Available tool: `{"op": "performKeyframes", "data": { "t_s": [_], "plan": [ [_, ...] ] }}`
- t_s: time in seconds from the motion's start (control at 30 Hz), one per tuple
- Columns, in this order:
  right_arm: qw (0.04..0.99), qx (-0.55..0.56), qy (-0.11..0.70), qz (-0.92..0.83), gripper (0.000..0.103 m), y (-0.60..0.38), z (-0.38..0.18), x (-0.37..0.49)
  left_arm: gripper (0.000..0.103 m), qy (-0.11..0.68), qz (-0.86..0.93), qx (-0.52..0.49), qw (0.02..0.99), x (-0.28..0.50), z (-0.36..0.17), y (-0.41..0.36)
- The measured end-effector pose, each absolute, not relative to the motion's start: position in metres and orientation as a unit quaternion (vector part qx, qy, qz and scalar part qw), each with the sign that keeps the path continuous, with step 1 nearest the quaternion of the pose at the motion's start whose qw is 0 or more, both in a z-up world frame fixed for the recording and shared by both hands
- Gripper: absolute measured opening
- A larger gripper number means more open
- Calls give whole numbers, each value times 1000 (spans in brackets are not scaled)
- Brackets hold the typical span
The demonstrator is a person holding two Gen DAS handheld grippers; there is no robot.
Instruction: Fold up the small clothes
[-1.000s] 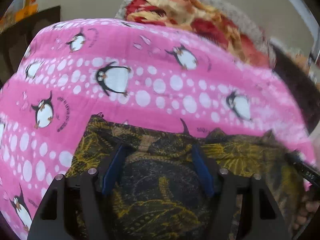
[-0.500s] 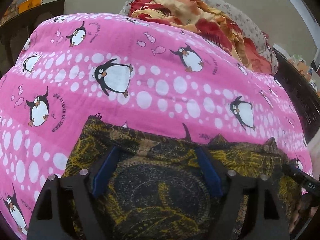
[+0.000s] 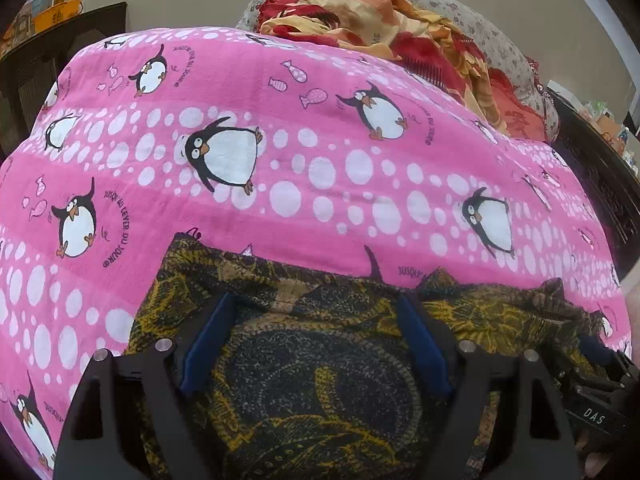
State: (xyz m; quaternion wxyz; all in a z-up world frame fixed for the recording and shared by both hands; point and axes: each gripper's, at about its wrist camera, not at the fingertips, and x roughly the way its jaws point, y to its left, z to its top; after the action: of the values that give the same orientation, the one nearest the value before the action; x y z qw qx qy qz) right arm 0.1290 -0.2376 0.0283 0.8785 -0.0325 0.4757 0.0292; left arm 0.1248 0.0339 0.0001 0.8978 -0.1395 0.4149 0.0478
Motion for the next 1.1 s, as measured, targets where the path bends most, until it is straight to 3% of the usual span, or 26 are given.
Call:
{"op": "performKeyframes", "data": {
  "t_s": [0.2, 0.37, 0.5, 0.63, 0.87, 1.1],
  "plan": [
    [881, -29, 471, 32, 100, -239, 24, 128, 83, 433, 64, -95, 894, 132, 12, 23],
    [883, -19, 468, 40, 100, -242, 28, 126, 83, 394, 41, -138, 908, 106, 46, -10],
    [879, -30, 474, 42, 99, -246, 32, 120, 83, 431, 45, -85, 897, 107, 10, -47],
    [879, -114, 463, 12, 99, -264, 36, 92, 93, 434, 49, -70, 897, 110, -2, -51],
    [879, 4, 471, 74, 99, -332, 36, 46, 98, 439, 46, -67, 895, 113, -3, -55],
    [902, -29, 422, 87, 93, -311, 94, -5, 98, 439, 21, -75, 895, 67, 45, -20]
  ]
}}
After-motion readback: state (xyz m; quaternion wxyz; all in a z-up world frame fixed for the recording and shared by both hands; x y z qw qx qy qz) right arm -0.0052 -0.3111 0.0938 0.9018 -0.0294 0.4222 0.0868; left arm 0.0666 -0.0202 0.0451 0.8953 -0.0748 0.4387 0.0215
